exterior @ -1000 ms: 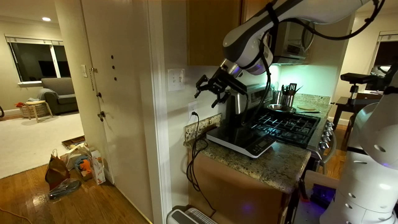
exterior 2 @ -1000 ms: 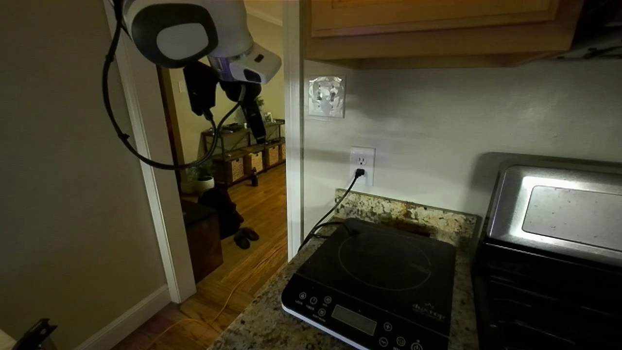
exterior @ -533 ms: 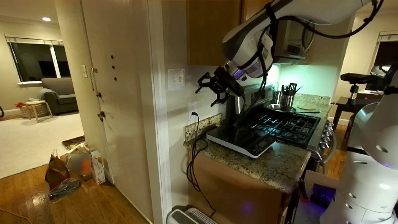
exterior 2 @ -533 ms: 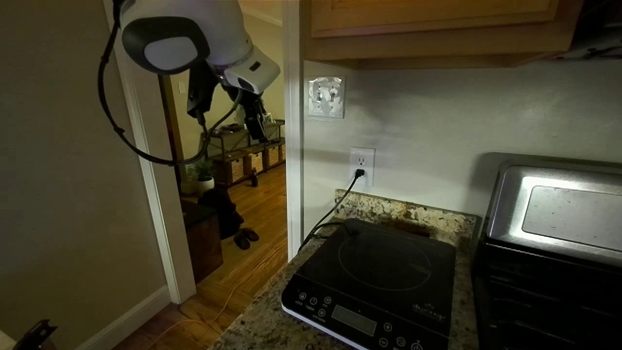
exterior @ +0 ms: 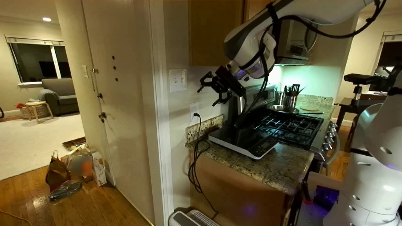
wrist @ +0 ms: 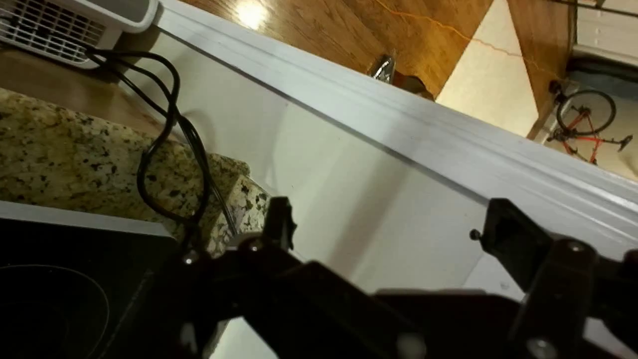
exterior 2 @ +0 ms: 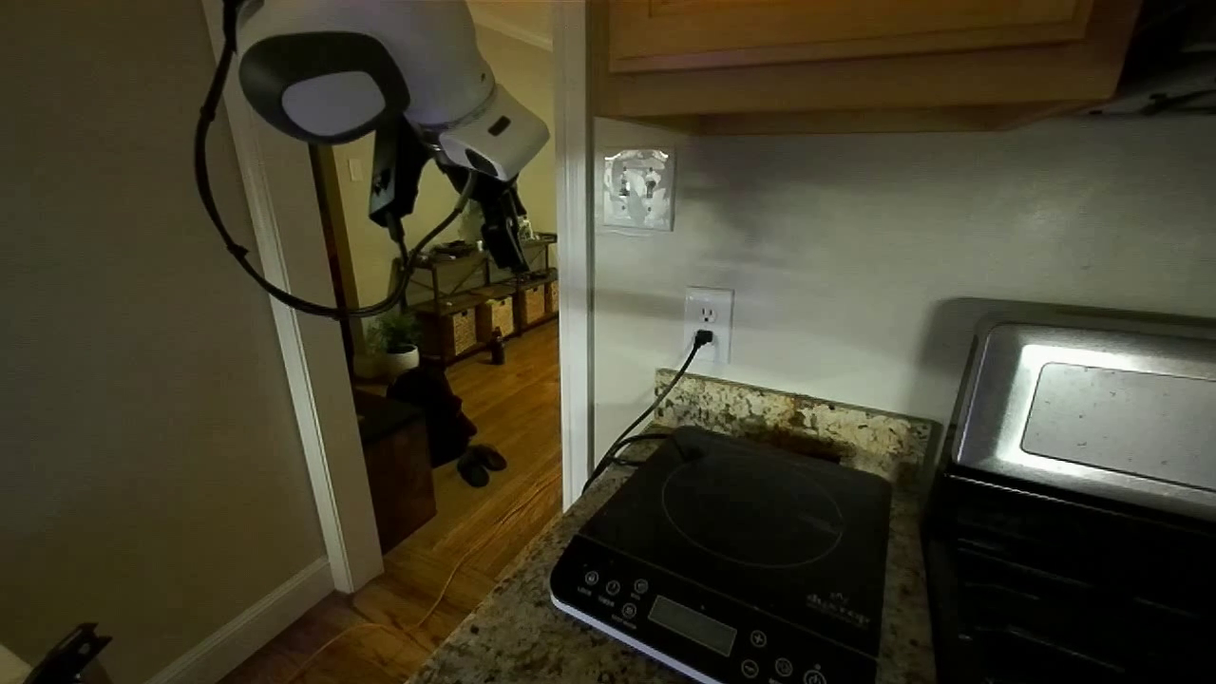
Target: Flip the left switch
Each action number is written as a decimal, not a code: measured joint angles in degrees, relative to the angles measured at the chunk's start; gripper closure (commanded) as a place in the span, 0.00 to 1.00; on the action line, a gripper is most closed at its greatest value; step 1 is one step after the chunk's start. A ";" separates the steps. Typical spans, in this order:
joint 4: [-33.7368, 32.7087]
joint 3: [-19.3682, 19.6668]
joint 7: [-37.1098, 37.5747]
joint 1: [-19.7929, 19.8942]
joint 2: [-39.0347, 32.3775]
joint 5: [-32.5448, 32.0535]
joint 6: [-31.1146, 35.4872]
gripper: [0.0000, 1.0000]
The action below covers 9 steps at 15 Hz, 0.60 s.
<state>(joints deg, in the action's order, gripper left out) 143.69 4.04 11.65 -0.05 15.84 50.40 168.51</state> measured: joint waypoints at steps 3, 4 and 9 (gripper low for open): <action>-3.00 0.04 0.01 -1.18 -2.26 6.58 6.69 0.00; -4.51 0.08 -0.03 -1.50 -3.44 8.34 8.23 0.00; -14.23 0.39 -0.50 -2.04 -11.33 14.40 10.31 0.00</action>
<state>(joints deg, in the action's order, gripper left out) 129.46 4.43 11.15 -2.09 4.51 64.79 178.81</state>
